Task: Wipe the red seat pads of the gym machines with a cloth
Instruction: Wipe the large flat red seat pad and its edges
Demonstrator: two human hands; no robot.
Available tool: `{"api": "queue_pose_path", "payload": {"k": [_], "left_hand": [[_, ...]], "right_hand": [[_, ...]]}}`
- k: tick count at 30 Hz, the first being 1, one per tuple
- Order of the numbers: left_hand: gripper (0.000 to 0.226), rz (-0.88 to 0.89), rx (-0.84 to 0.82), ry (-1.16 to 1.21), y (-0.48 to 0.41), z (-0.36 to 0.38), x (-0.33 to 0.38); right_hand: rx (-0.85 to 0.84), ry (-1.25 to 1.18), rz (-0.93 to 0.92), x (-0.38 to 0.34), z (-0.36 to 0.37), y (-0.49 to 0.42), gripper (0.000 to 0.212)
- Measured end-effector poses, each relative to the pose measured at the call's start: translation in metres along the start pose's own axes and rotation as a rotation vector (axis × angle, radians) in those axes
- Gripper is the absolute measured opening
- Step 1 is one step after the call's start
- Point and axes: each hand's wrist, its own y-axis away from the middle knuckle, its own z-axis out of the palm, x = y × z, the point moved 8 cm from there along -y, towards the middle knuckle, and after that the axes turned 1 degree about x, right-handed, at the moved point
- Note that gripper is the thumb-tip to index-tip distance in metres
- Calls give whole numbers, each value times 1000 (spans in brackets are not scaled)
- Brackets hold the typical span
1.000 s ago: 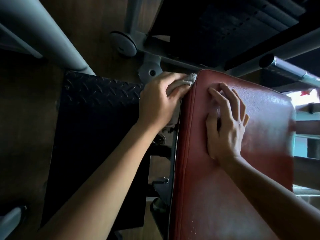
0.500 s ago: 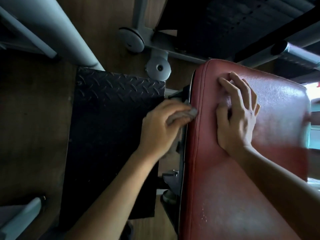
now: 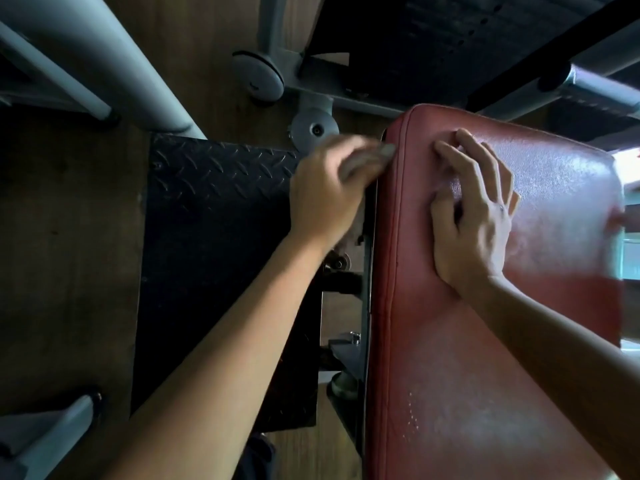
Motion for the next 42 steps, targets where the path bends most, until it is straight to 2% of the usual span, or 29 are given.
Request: {"api": "queue_pose_path", "payload": {"k": [2,7,15,24,27,29,32,36,42], "left_hand": [[18,12,25,48,-6,2,2],[22,11,-54,79,64,-1,5],[24,25,-53,39,5,1,-4],[22,31,-74,113,87,-7,10],[20,28,-146,147,133,-12,16],[19,-6,-145,128,150,-14,15],[16,-23,-87,56,129,-12,10],[20,21,-84,41,93,-10,8],[20,-74,-174,145,174,-12,-2]], "right_hand": [[-6,8,1,0,0,0,51],[-6,11,4,1,0,0,51],[-13,10,-3,0,1,-1,51],[9,-23,30,0,-4,5,47],[21,-76,86,-5,-9,24,44],[-6,-32,23,-15,-13,56,42],[-41,-9,-3,-21,-15,106,44],[-24,0,38,-17,-14,112,47],[-13,7,42,-19,-15,114,45]]}}
